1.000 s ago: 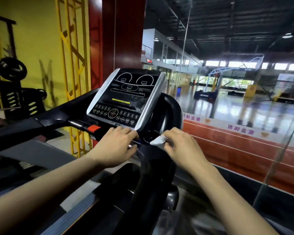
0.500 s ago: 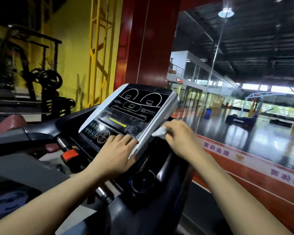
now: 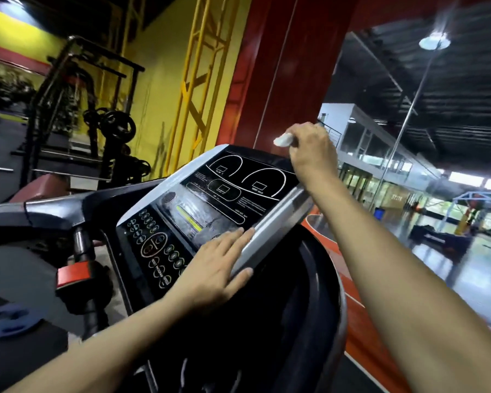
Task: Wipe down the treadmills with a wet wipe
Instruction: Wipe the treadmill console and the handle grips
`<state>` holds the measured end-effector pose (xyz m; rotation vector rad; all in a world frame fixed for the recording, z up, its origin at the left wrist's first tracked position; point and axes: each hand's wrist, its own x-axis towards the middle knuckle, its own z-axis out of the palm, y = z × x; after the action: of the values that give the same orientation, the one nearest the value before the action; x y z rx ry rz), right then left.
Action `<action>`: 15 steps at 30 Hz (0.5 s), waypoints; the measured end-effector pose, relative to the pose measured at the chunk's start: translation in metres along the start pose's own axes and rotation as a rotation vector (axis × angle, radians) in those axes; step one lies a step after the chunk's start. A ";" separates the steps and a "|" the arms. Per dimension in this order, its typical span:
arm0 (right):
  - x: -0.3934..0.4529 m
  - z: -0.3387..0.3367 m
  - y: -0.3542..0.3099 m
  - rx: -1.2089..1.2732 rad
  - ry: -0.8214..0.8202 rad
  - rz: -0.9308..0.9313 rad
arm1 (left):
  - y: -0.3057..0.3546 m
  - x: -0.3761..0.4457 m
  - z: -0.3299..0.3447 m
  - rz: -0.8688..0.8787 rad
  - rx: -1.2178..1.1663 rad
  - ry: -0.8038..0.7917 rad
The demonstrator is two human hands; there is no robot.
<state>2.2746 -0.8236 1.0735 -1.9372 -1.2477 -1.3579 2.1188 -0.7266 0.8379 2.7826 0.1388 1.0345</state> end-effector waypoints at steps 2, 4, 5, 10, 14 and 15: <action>0.023 0.022 0.002 -0.121 -0.092 -0.074 | -0.003 -0.002 0.009 -0.009 -0.008 0.050; 0.037 0.045 0.001 -0.229 -0.267 -0.108 | -0.003 -0.004 0.010 -0.005 -0.029 0.094; 0.039 0.054 0.000 -0.266 -0.353 -0.089 | -0.003 -0.006 0.009 0.003 -0.039 0.121; 0.026 0.078 -0.010 -0.261 -0.564 0.018 | -0.004 -0.009 0.012 0.025 -0.097 0.185; -0.003 0.087 -0.046 -0.165 -0.790 -0.123 | -0.005 -0.011 0.013 0.021 -0.160 0.171; -0.014 0.089 -0.057 -0.171 -0.862 -0.186 | -0.005 -0.011 0.013 0.021 -0.174 0.160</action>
<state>2.2670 -0.7330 1.0181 -2.7181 -1.7525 -0.6965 2.1187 -0.7248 0.8196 2.5510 0.0376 1.2122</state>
